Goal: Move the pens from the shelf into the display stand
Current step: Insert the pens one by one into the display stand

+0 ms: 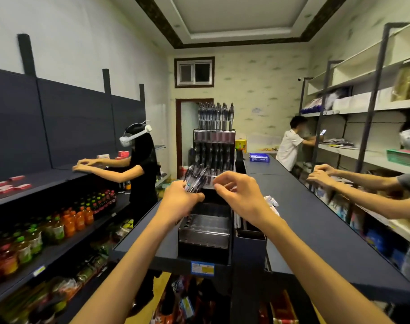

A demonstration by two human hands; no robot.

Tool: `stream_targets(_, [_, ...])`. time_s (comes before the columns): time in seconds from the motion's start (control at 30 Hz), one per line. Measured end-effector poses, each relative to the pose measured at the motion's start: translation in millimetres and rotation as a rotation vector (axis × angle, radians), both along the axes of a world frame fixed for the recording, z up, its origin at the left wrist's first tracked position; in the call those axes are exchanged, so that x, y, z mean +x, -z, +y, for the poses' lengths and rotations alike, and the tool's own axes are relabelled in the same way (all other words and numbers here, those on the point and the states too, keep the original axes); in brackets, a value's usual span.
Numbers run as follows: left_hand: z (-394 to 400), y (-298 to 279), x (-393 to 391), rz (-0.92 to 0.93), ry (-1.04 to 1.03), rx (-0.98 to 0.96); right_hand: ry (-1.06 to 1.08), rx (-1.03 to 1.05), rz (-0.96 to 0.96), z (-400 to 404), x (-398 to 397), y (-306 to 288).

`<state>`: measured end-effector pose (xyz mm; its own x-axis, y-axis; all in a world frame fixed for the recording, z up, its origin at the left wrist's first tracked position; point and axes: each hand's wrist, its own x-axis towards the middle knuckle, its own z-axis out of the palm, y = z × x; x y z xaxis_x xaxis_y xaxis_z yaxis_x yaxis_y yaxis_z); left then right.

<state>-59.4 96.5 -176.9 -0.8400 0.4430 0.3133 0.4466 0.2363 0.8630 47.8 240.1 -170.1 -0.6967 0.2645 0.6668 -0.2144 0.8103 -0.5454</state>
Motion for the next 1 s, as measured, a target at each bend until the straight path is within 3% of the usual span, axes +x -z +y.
stream_targets(0.47, [29.1,-11.5,-68.4,0.261,0.123,-0.094,-0.008,-0.381,-0.001,-9.2,-67.2,-19.8])
stream_targets(0.73, [32.5,-23.1,-105.7,0.116,0.235,-0.061,0.106,-0.611,0.138,-25.0,-109.3,-24.1])
stream_targets(1.0, [39.9,-23.2,-122.9,0.019,0.325,-0.018,0.134,-0.657,0.197,-18.2,-132.7,-28.3])
